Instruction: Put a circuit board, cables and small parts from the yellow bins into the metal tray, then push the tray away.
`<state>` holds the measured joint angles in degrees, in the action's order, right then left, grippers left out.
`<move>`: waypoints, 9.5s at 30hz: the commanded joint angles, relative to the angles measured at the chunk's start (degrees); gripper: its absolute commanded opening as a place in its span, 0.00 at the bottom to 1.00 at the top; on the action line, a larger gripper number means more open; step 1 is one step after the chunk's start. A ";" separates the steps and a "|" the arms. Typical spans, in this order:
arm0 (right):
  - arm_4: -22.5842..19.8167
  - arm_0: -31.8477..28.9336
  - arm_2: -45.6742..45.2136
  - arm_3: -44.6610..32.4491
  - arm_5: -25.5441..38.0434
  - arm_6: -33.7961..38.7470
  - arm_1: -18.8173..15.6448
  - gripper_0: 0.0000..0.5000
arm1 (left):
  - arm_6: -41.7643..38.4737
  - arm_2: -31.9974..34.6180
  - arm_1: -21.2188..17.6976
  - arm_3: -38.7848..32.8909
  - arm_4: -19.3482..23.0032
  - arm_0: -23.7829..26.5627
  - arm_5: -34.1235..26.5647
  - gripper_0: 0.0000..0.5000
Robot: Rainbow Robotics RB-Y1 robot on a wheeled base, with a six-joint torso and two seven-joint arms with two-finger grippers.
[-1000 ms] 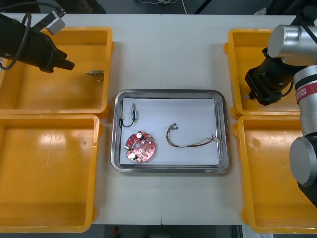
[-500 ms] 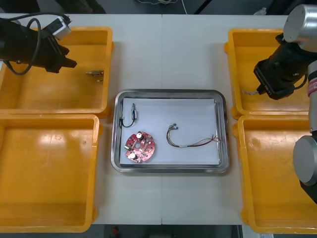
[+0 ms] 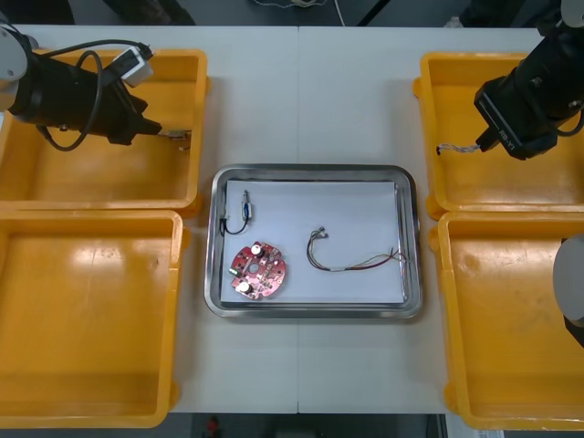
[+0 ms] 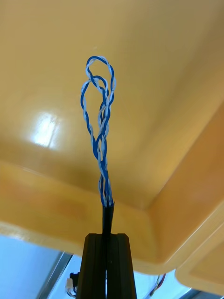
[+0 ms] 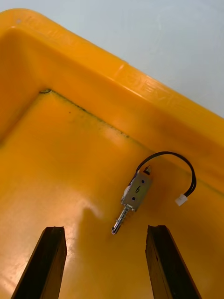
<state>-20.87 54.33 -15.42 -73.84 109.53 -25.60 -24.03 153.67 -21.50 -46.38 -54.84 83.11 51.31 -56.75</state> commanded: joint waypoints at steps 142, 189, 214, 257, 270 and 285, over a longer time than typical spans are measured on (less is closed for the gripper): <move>3.46 -14.25 33.09 -46.21 0.47 -99.91 -1.02 1.00 | -68.33 15.35 8.41 -41.40 -37.58 0.81 -48.02 0.00; -9.72 -33.76 -8.04 -49.73 0.47 -71.25 -12.62 1.00 | -102.61 -17.79 23.70 -41.05 -54.02 0.72 -35.01 0.01; -17.45 -44.13 -15.69 -52.28 0.47 -58.68 -11.21 1.00 | -104.90 -22.89 23.96 -34.01 -55.42 -1.12 -26.57 0.00; -20.18 -48.18 -11.65 -58.17 0.47 -56.49 -9.90 1.00 | -100.50 0.85 18.43 -53.97 -48.13 -1.48 -52.32 1.00; -20.18 -48.18 -11.56 -58.17 0.47 -56.49 -9.90 1.00 | -90.75 17.28 8.06 -63.99 -39.34 -10.18 -53.25 1.00; -20.62 -48.09 -10.68 -57.82 0.47 -56.66 -11.13 1.00 | -84.51 30.64 -1.44 -67.41 -33.45 -23.62 -53.25 1.00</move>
<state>-40.67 6.69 -27.26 -130.26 109.83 -82.64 -34.01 64.11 5.87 -44.67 -119.85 48.58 30.45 -109.62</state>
